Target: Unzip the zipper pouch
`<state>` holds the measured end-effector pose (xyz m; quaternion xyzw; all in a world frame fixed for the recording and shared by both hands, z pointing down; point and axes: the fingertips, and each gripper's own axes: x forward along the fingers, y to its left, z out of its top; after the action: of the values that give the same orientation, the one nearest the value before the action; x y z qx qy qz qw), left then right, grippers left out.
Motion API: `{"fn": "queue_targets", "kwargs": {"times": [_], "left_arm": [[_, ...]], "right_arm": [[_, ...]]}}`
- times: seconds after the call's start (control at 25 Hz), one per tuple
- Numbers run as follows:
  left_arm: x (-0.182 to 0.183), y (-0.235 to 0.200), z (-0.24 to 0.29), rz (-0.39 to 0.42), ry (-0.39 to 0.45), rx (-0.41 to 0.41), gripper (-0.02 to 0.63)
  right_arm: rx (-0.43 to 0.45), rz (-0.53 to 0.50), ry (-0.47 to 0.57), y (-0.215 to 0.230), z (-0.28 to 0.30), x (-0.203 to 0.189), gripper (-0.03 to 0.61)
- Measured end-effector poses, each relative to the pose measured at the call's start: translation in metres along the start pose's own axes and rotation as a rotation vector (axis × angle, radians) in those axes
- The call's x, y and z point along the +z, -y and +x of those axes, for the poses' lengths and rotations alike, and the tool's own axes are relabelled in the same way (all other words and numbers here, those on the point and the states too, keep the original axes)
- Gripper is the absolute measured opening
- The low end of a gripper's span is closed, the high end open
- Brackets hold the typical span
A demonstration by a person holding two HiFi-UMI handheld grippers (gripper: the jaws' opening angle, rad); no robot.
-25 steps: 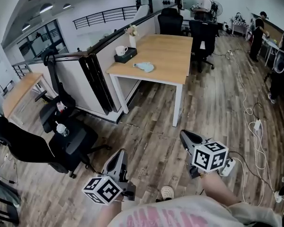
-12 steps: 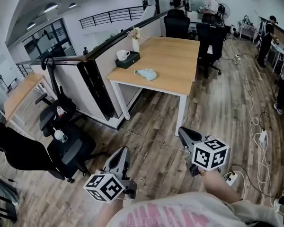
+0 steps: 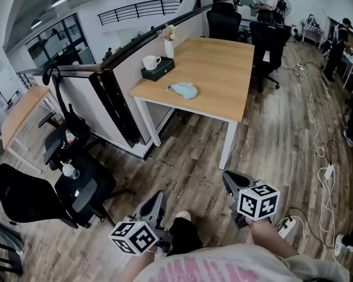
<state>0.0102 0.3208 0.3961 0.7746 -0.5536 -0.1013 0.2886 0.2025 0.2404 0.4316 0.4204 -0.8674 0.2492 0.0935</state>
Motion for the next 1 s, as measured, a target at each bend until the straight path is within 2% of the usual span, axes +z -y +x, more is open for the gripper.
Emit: {"fn": "queue_targets", "kwargs": {"times": [0.24, 0.48, 0.76, 1.0], "left_arm": [[0.030, -0.032, 0.068, 0.000, -0.023, -0.036, 0.002], [0.083, -0.066, 0.147, 0.018, -0.053, -0.090, 0.002], [0.146, -0.105, 0.216, 0.041, -0.033, -0.146, 0.002], [0.159, -0.126, 0.248, 0.034, -0.037, -0.179, 0.002]], "right_arm": [[-0.040, 0.012, -0.013, 0.029, 0.059, 0.026, -0.003], [-0.062, 0.033, 0.004, 0.045, 0.131, 0.075, -0.003], [-0.079, 0.029, 0.055, 0.055, 0.205, 0.130, -0.002], [-0.091, 0.030, 0.048, 0.062, 0.241, 0.139, -0.003]]}}
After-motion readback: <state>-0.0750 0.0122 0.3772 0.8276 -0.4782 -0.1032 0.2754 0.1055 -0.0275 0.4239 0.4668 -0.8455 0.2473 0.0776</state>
